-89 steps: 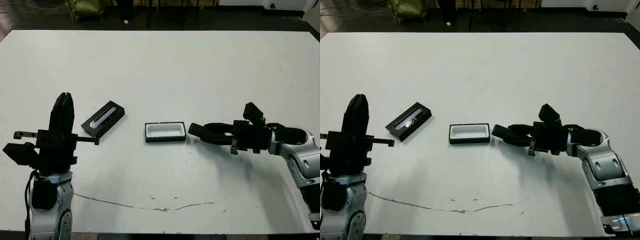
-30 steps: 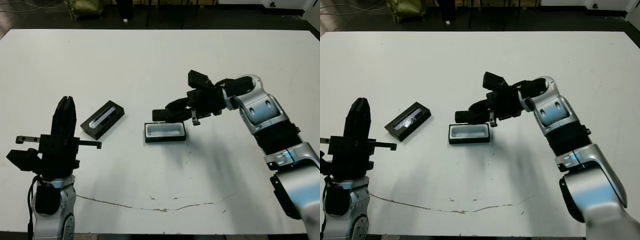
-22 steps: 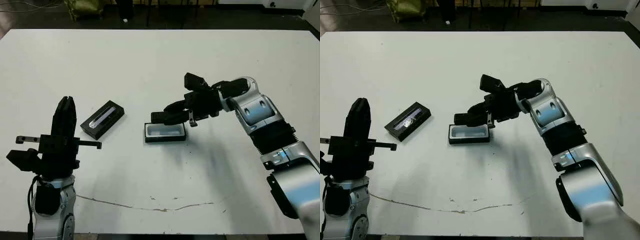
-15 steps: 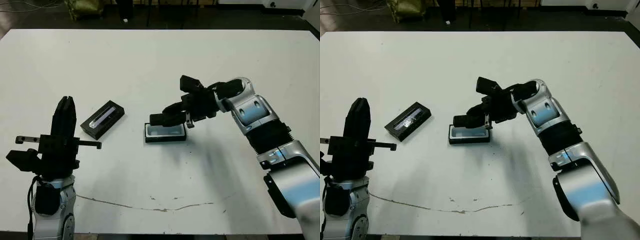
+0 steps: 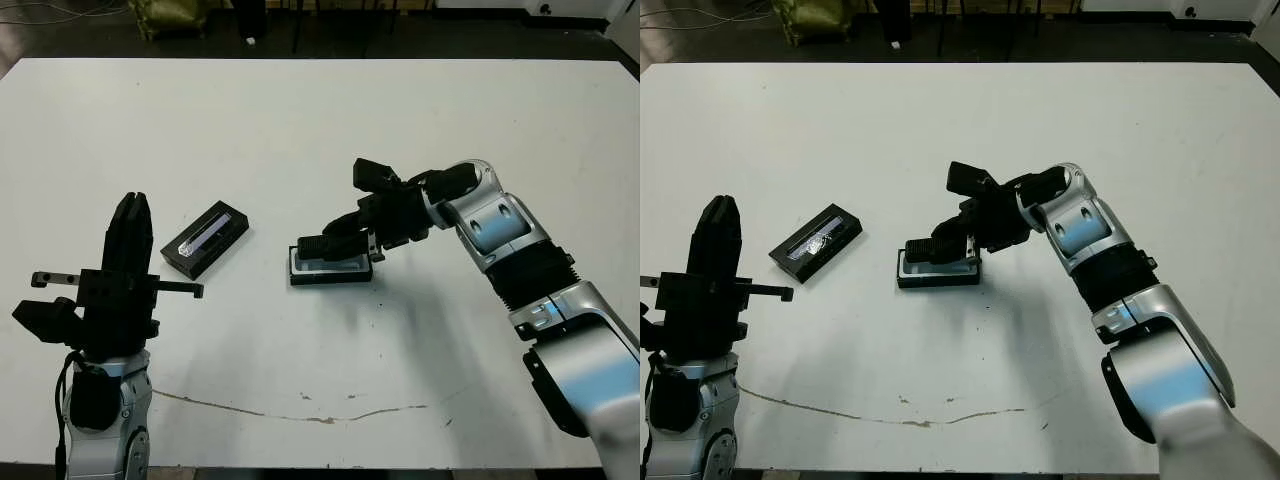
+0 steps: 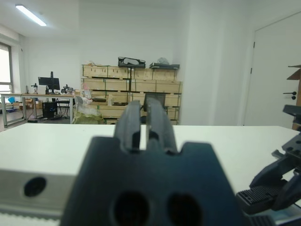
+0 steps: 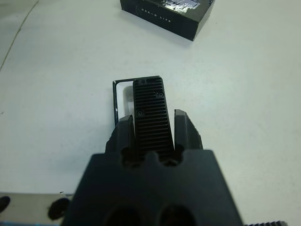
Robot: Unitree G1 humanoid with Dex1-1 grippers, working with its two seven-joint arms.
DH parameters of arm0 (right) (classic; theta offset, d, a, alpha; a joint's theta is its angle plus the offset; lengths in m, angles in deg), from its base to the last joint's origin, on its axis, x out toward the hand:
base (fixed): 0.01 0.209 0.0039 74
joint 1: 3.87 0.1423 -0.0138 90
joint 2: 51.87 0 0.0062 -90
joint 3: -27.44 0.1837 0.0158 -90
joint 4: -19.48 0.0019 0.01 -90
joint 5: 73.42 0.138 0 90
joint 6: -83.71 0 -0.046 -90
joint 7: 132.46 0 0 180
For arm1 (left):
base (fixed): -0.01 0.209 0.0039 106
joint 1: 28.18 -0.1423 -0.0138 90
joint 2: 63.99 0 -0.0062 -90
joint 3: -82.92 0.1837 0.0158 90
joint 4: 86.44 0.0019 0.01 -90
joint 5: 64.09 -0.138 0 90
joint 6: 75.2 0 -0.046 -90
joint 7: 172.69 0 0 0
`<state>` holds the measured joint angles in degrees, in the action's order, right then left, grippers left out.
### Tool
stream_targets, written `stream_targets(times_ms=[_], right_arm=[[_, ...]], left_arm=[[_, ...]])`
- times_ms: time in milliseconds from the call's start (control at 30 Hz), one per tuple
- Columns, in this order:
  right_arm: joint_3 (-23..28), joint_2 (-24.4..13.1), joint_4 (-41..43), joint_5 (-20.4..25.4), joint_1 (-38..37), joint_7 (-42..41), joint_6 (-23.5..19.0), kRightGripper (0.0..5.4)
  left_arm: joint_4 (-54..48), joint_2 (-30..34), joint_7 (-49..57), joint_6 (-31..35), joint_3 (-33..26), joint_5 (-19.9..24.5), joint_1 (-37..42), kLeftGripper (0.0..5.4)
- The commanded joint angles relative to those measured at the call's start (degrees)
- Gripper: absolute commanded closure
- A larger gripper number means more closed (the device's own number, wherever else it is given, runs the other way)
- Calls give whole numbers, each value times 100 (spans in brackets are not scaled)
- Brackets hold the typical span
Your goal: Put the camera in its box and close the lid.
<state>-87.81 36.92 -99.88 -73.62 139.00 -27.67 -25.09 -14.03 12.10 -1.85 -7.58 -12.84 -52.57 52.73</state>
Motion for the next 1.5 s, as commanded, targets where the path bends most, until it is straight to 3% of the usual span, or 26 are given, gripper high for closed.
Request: stream_targets(times_ms=[33,667,1033,1500], right_arm=[[-50,7,-25,-42,-41,-41,-36,489],[-203,34,-8,-133,-112,-98,10,489],[-237,47,-11,-175,-254,-74,271,489],[-409,61,348,-336,-438,102,-2,489]], left_arm=[[37,32,15,69,-9,-29,-79,540],[-1,36,15,91,8,-41,-112,540],[-17,17,30,101,16,-37,-139,540],[-62,16,58,121,45,-50,-204,540]])
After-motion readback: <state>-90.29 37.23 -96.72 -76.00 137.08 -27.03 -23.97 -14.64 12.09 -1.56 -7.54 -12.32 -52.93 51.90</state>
